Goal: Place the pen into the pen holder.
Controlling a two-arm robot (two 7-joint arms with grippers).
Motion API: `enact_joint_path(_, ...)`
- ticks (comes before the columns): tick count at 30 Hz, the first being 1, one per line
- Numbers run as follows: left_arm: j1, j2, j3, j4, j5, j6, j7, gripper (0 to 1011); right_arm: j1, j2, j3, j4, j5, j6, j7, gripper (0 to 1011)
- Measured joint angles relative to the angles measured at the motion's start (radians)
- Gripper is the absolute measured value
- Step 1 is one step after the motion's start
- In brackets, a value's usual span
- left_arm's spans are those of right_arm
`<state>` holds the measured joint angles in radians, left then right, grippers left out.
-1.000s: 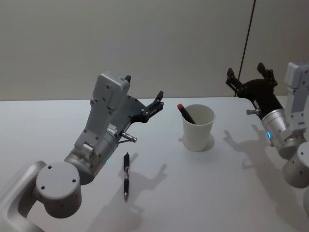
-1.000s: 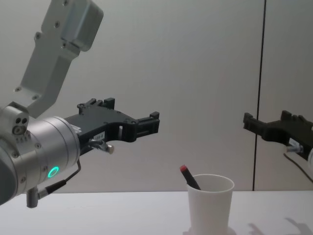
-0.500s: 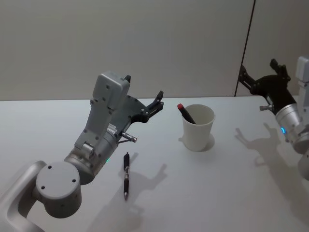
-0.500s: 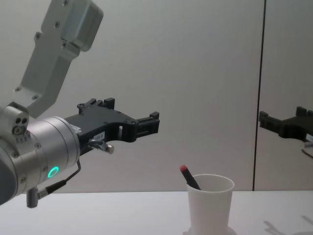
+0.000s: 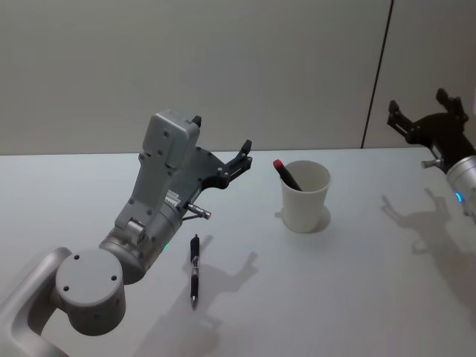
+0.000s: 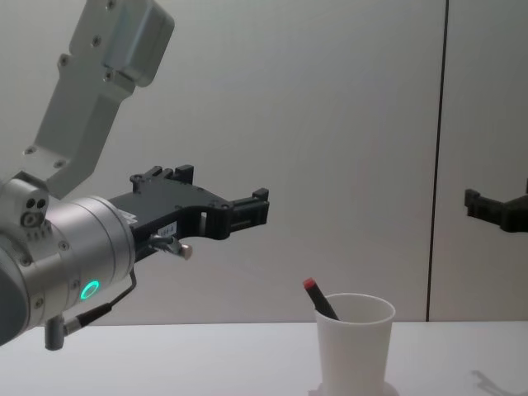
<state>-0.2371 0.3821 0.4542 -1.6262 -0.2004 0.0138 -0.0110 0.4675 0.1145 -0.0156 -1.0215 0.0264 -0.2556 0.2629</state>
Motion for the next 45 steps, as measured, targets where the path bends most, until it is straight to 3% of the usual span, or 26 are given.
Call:
enact_joint_path(21, 0.0, 0.0, 0.0, 0.0, 0.0, 0.0, 0.0, 1004, -0.05, 0.046, 0.051, -0.056, -0.028, 0.067, 0.039, 1002)
enact_joint_path(45, 0.003, -0.001, -0.003, -0.003, 0.0, 0.0, -0.003, 1004, -0.079, 0.062, 0.068, -0.086, -0.033, 0.092, 0.057, 1002)
